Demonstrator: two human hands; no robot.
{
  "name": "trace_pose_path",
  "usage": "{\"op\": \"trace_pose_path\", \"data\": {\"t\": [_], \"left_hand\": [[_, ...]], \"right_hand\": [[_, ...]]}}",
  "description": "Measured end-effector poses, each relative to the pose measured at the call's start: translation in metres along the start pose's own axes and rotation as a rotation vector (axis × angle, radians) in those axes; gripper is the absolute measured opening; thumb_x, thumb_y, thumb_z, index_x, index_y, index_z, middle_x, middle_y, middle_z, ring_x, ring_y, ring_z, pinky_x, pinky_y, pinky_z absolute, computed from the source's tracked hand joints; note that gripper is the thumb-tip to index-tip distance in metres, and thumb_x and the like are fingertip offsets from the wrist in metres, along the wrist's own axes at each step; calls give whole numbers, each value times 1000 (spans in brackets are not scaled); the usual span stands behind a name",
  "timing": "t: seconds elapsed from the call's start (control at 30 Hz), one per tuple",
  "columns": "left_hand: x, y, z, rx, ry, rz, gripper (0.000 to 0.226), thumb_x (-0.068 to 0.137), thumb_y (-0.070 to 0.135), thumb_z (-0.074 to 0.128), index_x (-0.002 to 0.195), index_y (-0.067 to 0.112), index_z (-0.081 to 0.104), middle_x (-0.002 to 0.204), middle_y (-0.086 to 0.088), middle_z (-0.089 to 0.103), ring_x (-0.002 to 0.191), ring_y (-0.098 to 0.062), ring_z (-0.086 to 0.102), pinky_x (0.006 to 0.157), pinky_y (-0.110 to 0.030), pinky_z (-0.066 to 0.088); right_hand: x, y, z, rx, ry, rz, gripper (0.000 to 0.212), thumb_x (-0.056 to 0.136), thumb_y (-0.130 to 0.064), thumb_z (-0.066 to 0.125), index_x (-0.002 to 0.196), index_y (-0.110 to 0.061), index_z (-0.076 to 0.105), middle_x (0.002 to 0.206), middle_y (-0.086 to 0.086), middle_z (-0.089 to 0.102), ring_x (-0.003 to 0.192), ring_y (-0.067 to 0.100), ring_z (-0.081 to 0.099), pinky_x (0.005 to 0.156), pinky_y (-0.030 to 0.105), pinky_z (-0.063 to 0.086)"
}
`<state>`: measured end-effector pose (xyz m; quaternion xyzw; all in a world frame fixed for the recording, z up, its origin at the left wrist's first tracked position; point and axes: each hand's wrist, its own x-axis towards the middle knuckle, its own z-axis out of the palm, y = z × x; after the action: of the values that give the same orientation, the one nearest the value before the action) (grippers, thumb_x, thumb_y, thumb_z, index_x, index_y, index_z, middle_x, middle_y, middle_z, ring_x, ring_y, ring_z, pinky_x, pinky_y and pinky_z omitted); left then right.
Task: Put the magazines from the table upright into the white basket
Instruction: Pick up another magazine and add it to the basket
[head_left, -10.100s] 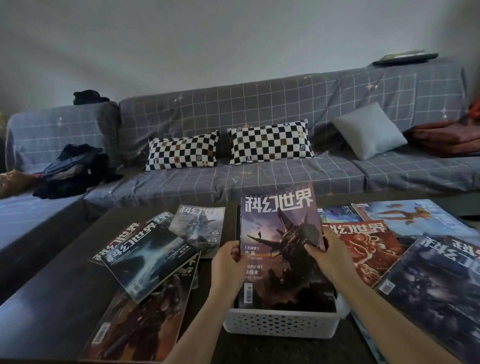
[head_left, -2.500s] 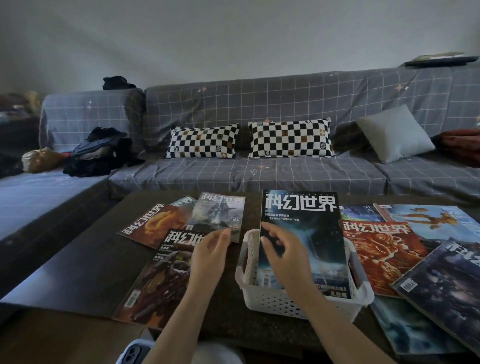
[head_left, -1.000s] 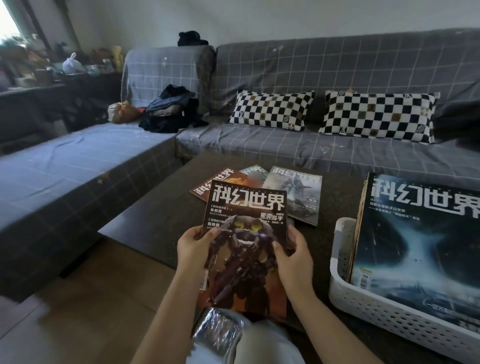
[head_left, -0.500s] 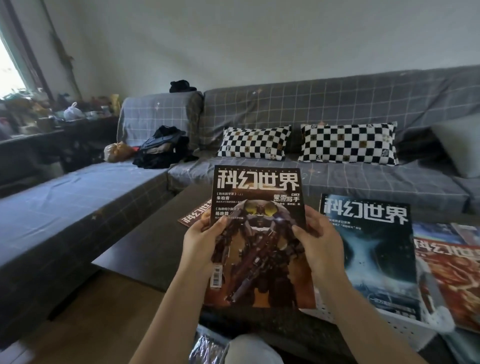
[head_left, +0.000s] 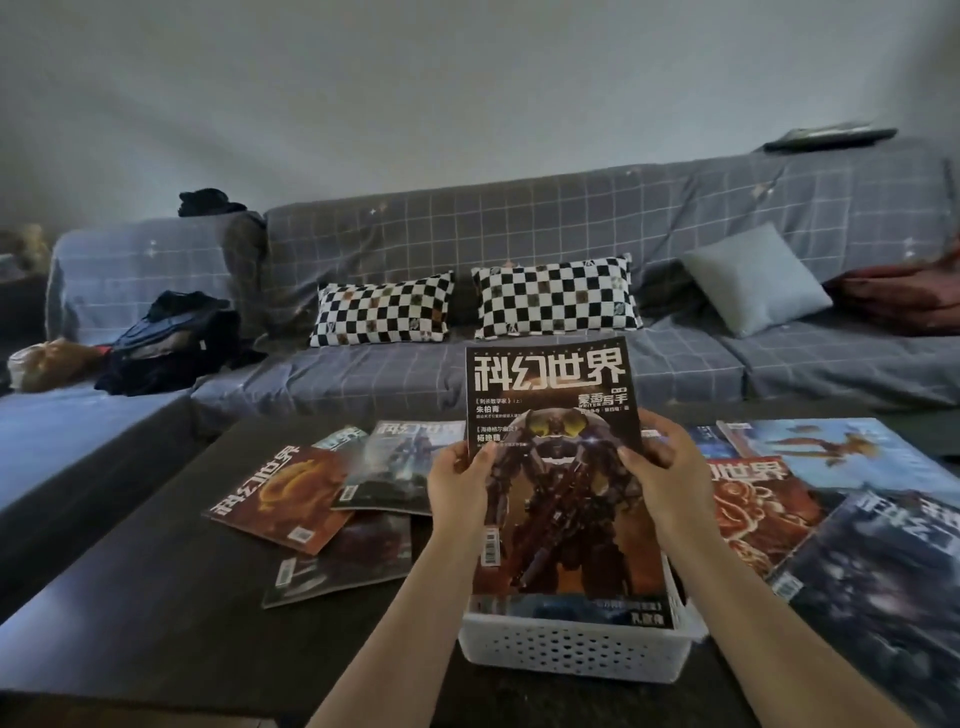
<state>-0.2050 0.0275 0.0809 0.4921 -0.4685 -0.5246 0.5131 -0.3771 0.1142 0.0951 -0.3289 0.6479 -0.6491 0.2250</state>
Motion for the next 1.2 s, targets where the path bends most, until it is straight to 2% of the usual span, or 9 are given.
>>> {"op": "trace_pose_path", "data": {"t": [0.17,0.27,0.33,0.47,0.73,0.83,0.97,1.1,1.2], "left_hand": [[5,-24,10,216,21,74,14,87,25,68,97,15,68,85,1,73,78,-15,70,73,-37,58],[-1,-29,10,349,76,167,14,87,26,67,99,20,67,86,9,71,75,-1,63,56,-11,43],[-5,-32,10,424,67,229,20,89,25,65,109,22,67,97,9,69,84,-2,61,63,-9,43],[-9,-37,7,511,49,279,26,89,23,65,115,25,68,98,10,53,77,2,51,63,-2,39],[-7,-44,5,539,72,265,40,93,21,62,132,12,58,117,1,51,83,-2,52,61,-2,42],[-6,-44,6,584,81,272,39,96,25,56,132,11,58,121,0,60,90,-3,56,59,-5,39],[-6,-44,7,612,68,243,37,97,32,53,129,15,61,106,2,72,77,-1,61,49,-5,40],[-6,-43,6,594,62,198,39,96,33,54,130,17,60,97,4,73,64,-1,60,42,-3,38],[-7,-41,5,580,72,179,39,95,33,56,129,16,61,96,6,73,60,1,59,41,-4,38]], "right_hand": [[6,31,-9,-114,-14,11,51,84,-11,67,130,-28,53,125,3,62,116,21,56,95,43,49],[7,41,-8,-169,-4,-32,52,85,-13,66,132,-29,50,127,1,60,117,17,55,88,30,48],[5,46,-5,-238,19,-61,52,85,-14,66,133,-27,48,127,-1,60,112,12,54,80,20,44],[1,52,-3,-339,51,-58,55,84,-13,66,135,-18,46,134,2,53,123,19,48,98,34,40],[2,57,-5,-365,54,-28,50,84,-17,66,131,-14,49,134,6,48,123,20,45,96,31,37],[3,57,-5,-384,34,-13,53,86,-20,64,135,-14,46,132,3,54,120,18,50,95,33,42],[1,58,-5,-409,44,-61,36,87,-20,63,122,-12,58,88,-7,62,79,8,59,64,21,49],[3,58,-3,-427,48,-57,39,88,-23,62,125,-12,57,100,-1,68,88,12,63,70,26,53],[5,59,-2,-439,52,-75,36,88,-22,62,123,-13,58,99,-3,67,82,7,59,63,16,46]]}}
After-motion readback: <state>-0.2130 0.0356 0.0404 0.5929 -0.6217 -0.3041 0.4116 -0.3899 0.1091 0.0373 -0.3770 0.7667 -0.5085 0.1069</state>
